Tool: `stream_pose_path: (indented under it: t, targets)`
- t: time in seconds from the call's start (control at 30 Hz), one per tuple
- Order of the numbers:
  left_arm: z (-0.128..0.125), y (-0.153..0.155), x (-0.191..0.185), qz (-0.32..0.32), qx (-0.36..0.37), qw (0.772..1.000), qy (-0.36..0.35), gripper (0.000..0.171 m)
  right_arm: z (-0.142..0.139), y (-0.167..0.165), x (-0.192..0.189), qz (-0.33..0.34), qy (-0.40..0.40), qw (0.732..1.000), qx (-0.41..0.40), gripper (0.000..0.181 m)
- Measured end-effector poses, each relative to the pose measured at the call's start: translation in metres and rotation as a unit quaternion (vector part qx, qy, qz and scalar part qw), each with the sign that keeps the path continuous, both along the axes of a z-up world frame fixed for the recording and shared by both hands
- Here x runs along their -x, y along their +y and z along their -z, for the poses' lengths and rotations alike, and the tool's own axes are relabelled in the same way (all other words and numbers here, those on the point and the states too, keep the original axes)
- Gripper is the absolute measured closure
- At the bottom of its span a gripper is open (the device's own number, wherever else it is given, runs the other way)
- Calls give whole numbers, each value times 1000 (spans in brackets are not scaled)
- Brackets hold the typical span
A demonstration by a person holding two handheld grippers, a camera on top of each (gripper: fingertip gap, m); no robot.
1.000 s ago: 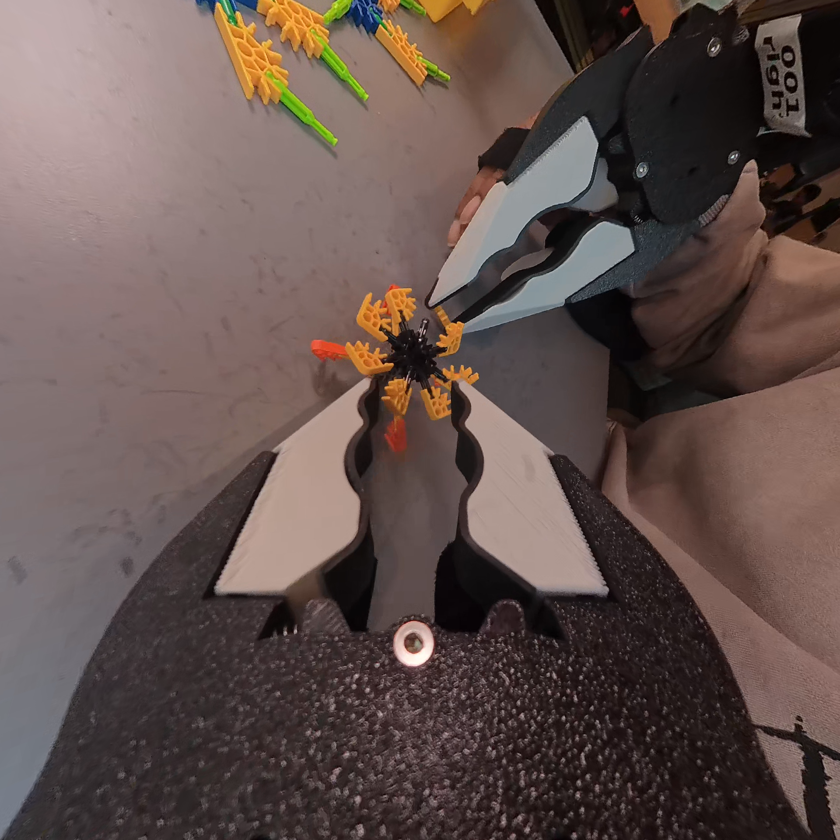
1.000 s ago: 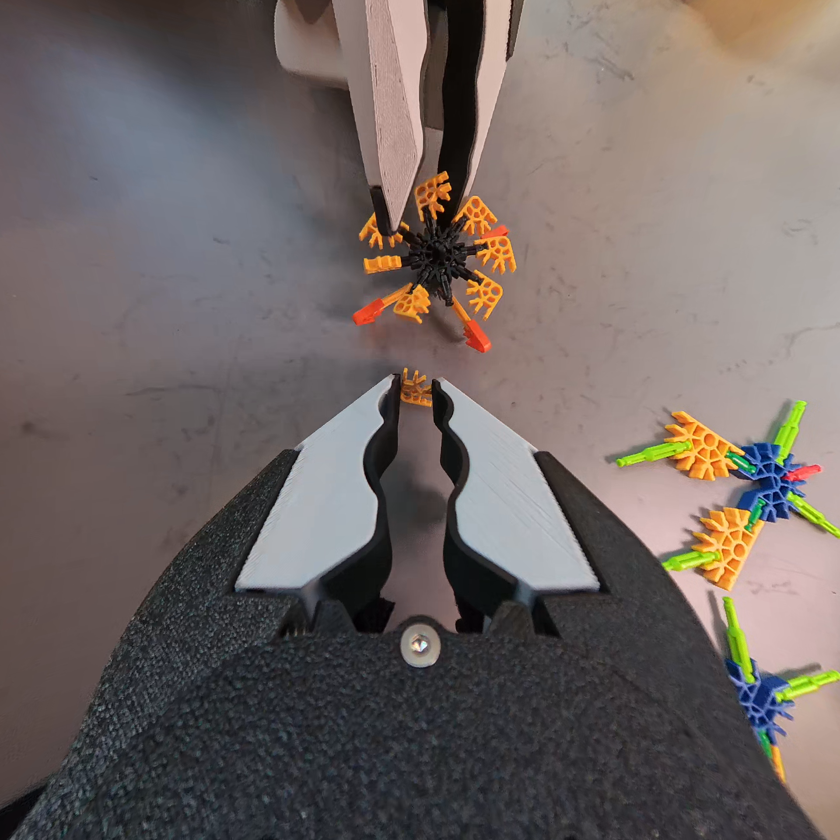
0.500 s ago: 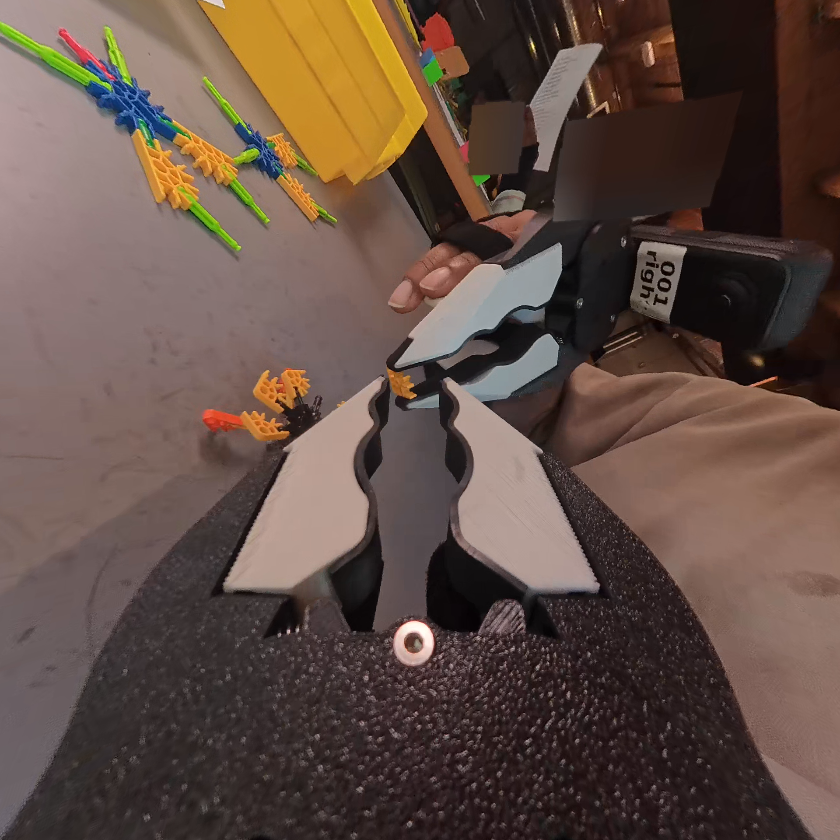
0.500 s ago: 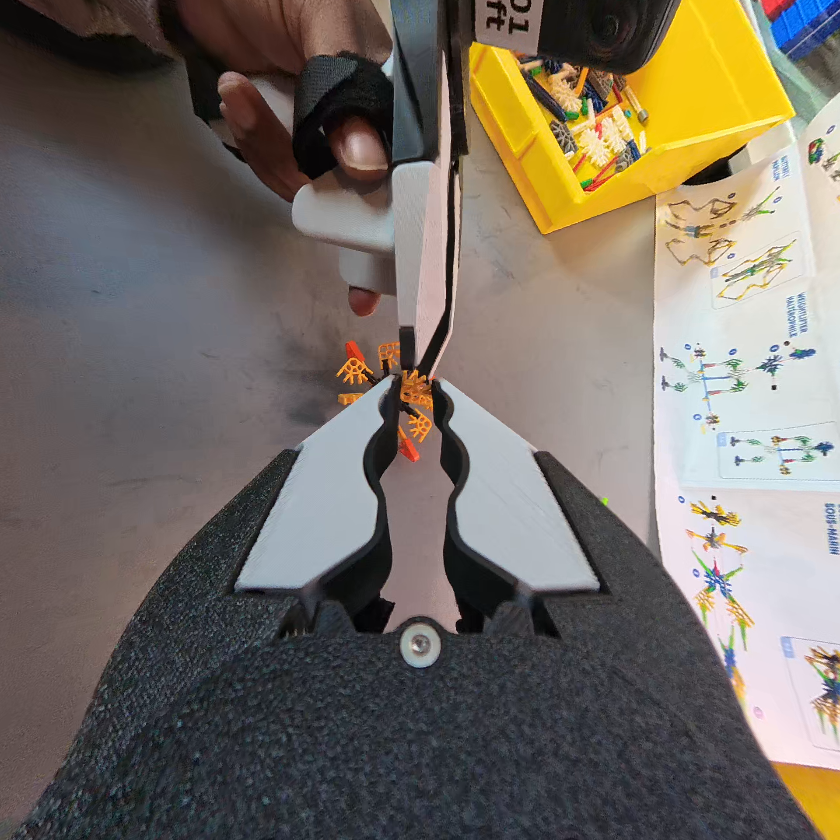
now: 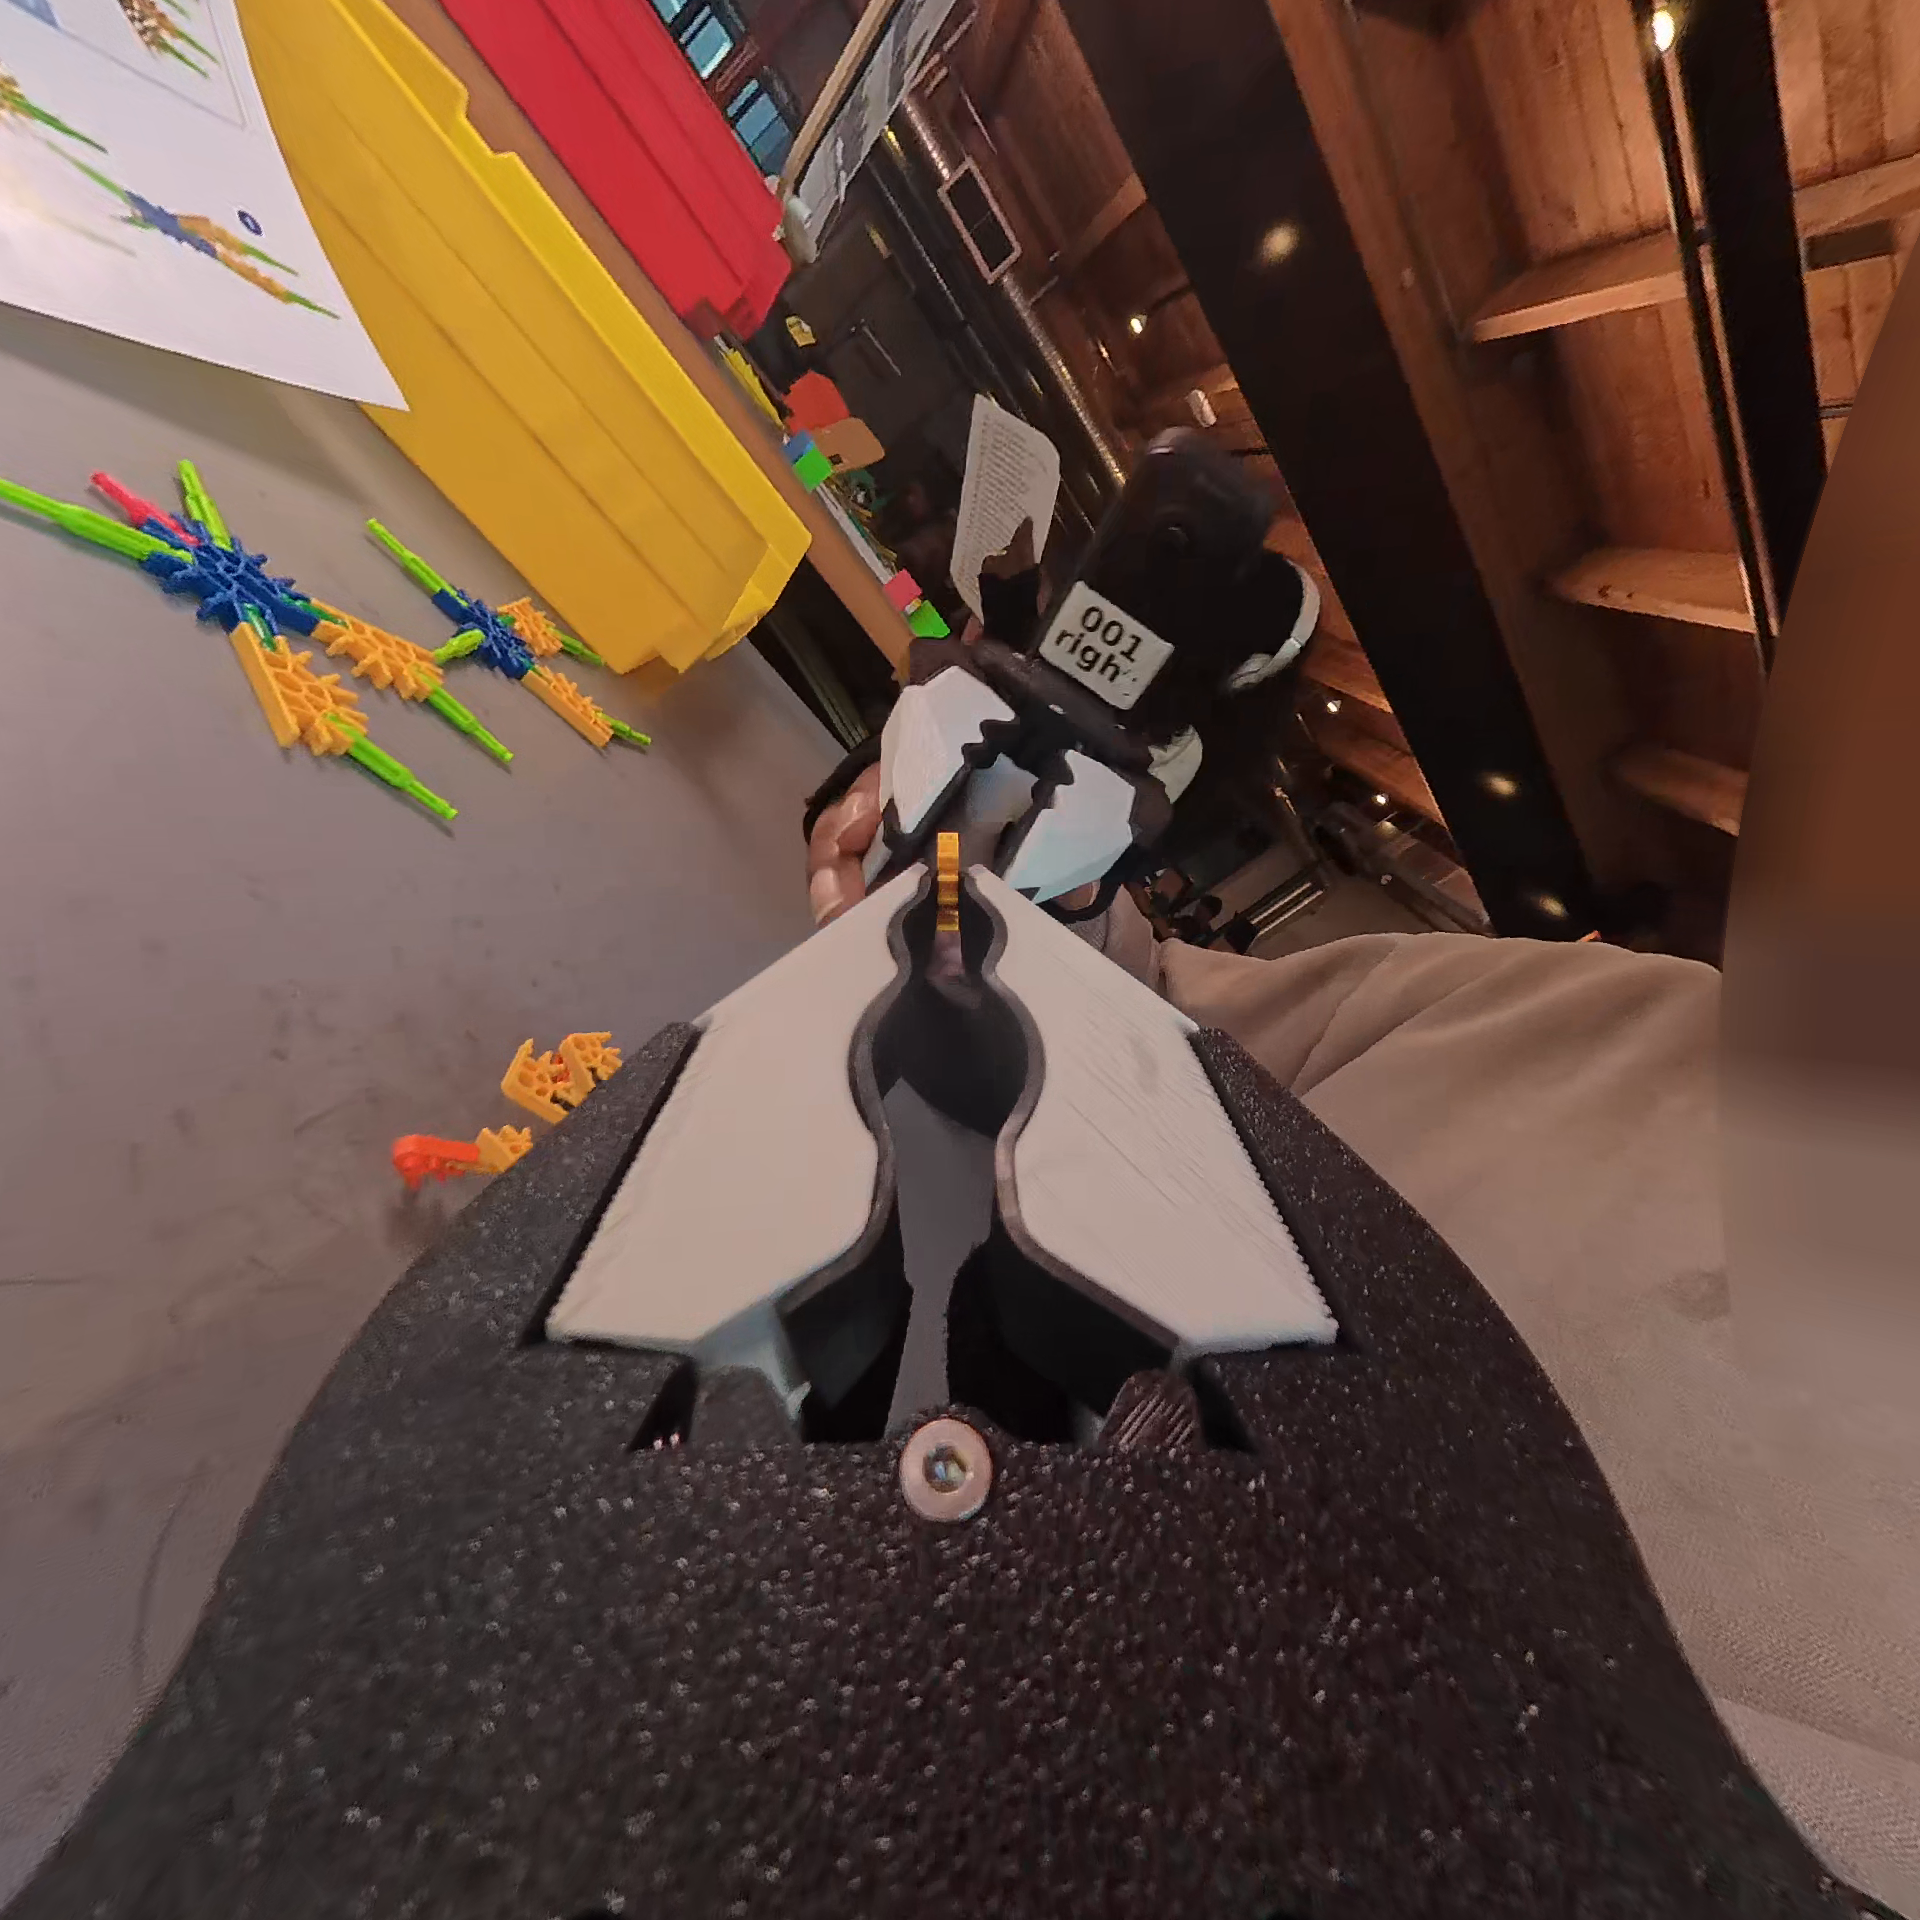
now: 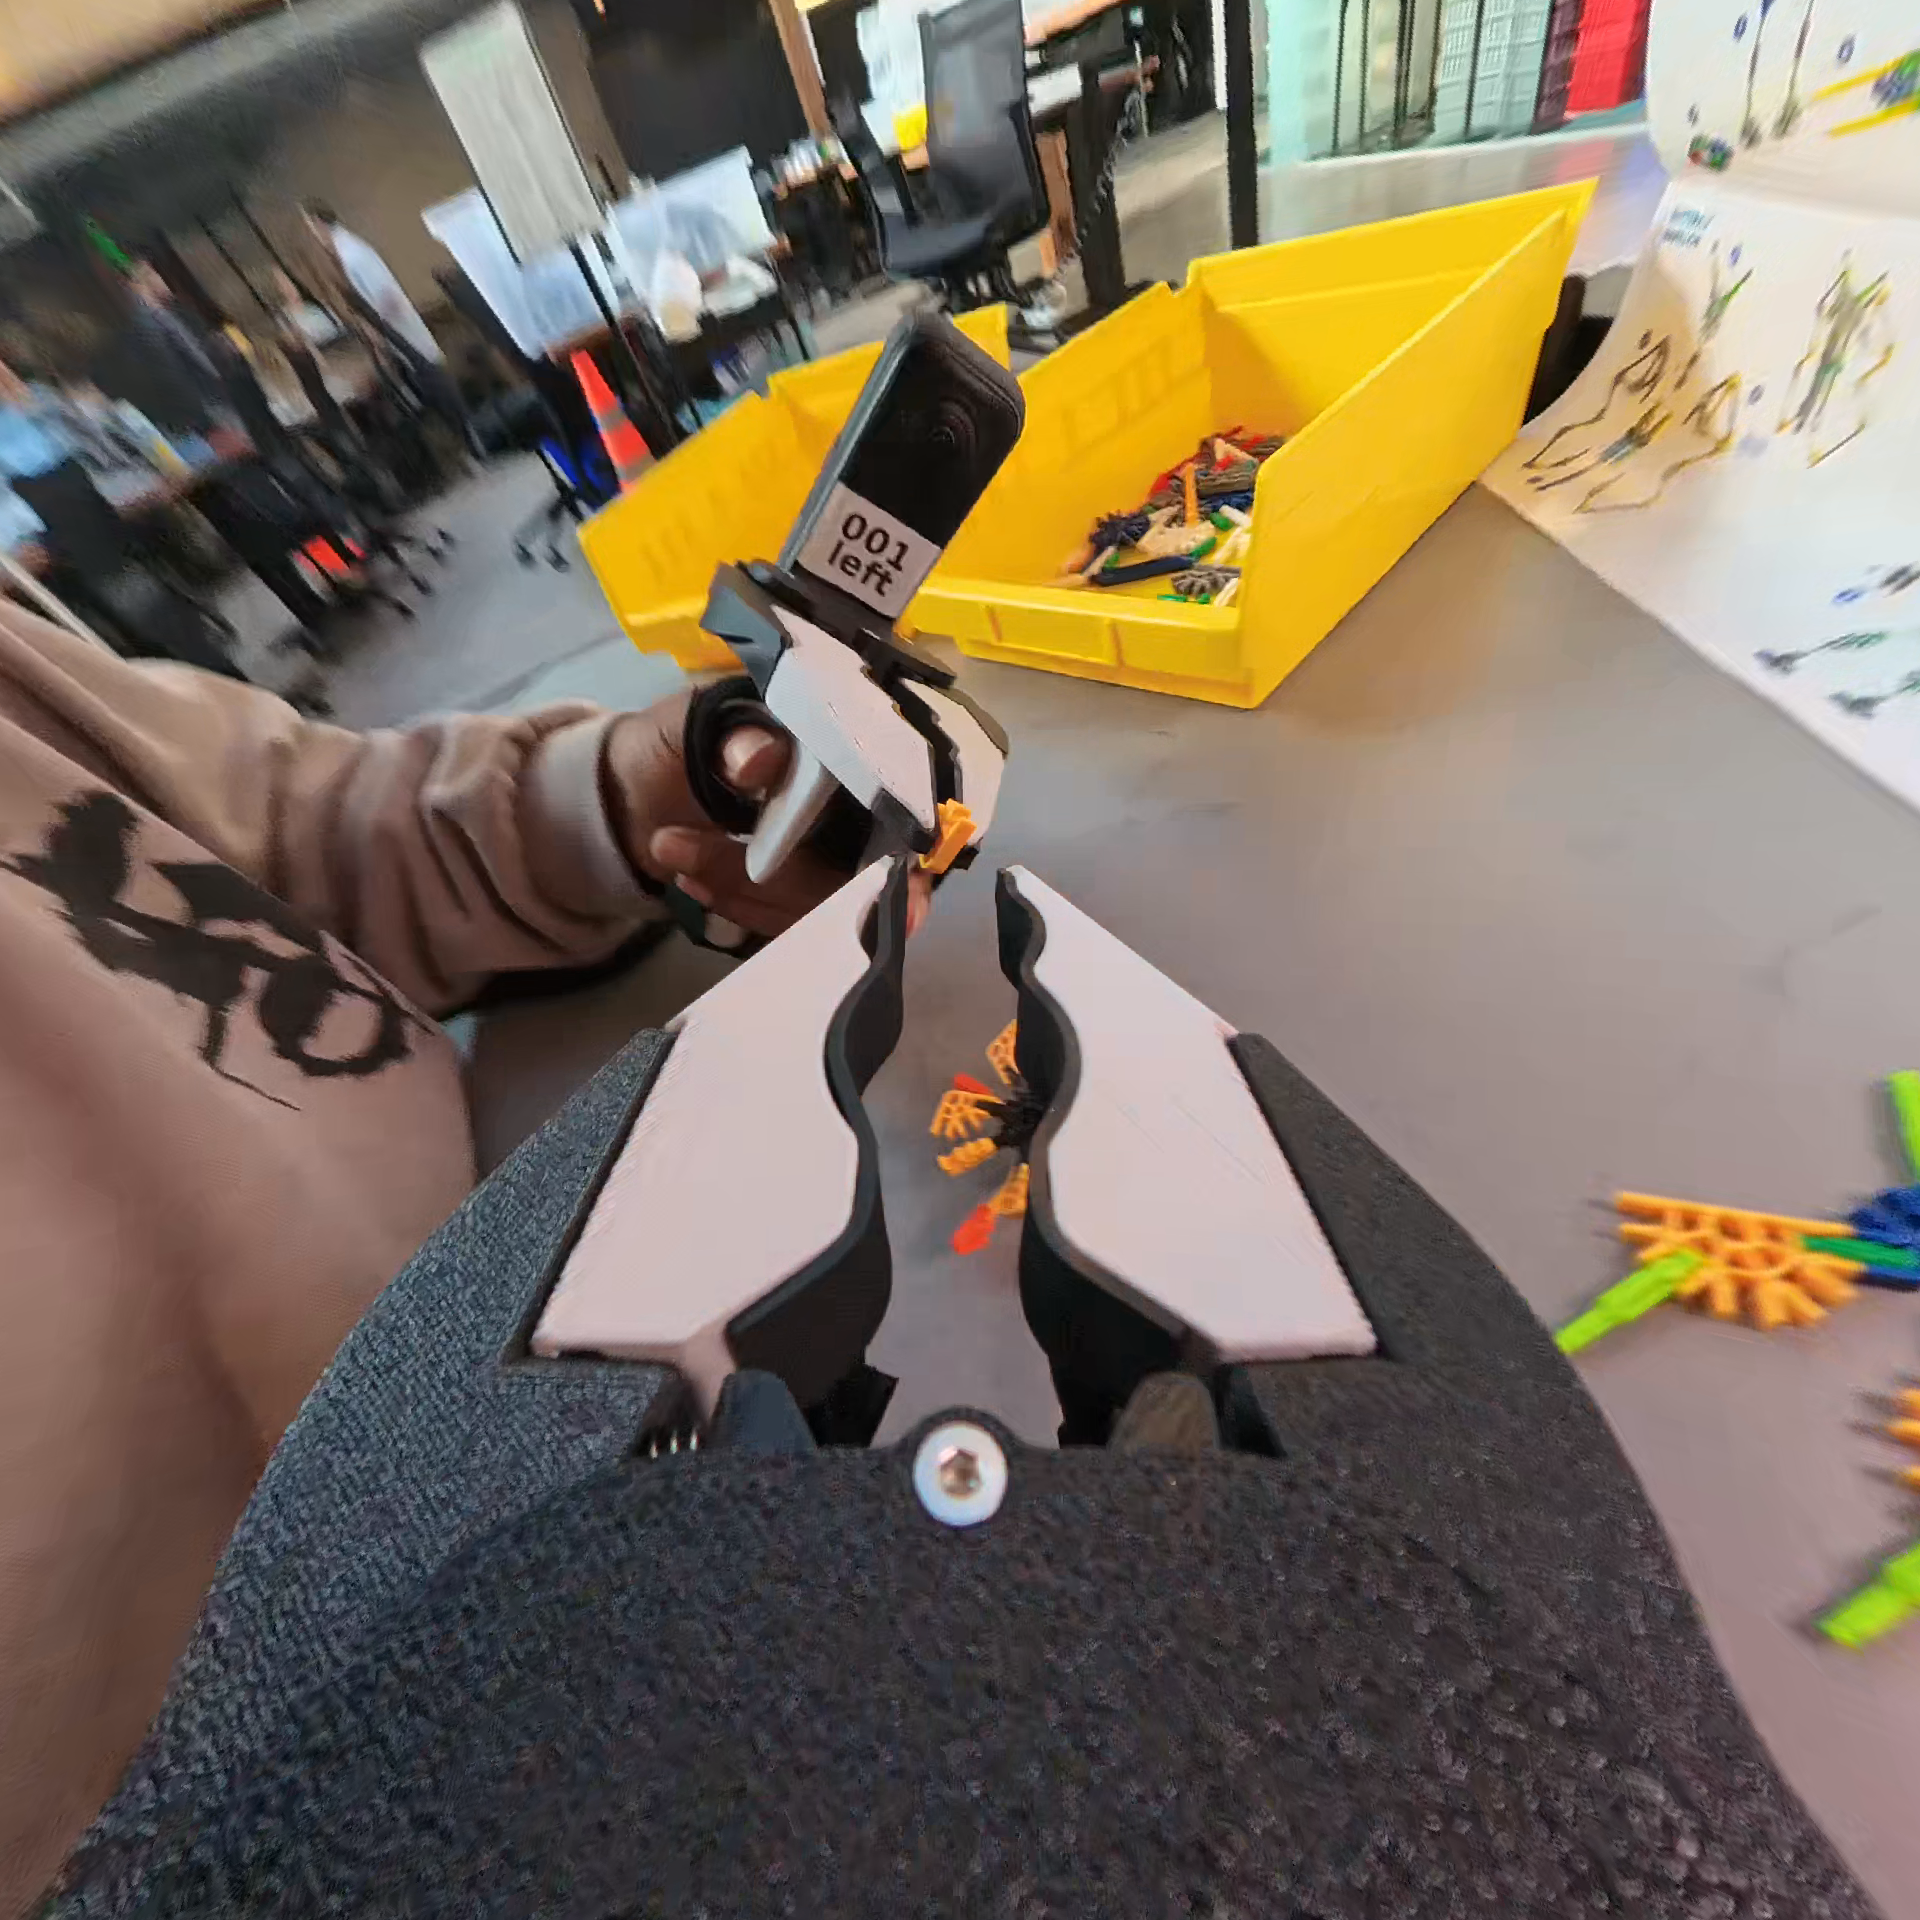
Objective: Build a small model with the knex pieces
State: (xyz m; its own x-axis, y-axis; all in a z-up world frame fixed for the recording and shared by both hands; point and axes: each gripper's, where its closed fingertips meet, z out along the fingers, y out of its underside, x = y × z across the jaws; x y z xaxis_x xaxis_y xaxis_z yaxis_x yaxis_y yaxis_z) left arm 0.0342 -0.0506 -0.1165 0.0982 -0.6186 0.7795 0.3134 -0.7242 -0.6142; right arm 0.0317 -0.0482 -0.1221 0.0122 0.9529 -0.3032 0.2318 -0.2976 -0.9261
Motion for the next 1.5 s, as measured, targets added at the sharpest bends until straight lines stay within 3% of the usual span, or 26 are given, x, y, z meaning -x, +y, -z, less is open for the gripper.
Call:
stream_pose_path:
  t: [0.07,0.37,0.83,1.03,1.2,1.5]
  targets:
    - [-3,-1,-2,0,-11,1000,-6,168,-2,-3,-2,-2,38,997,70,170]
    - [-16,-7,-7,4,-40,998,-48,168,-13,-15,4,-49,130,968,209,178]
    - [-7,-6,-2,3,-35,999,9,162,-1,-12,4,-49,121,969,210,181]
    - [10,-5,-3,2,-48,996,80,167,12,-15,5,-50,81,973,210,180]
    - [11,-4,-4,0,-29,997,67,168,15,-13,4,-45,76,973,211,180]
    - [18,3,0,-14,3,998,63,168,10,-16,9,-45,118,938,322,137]
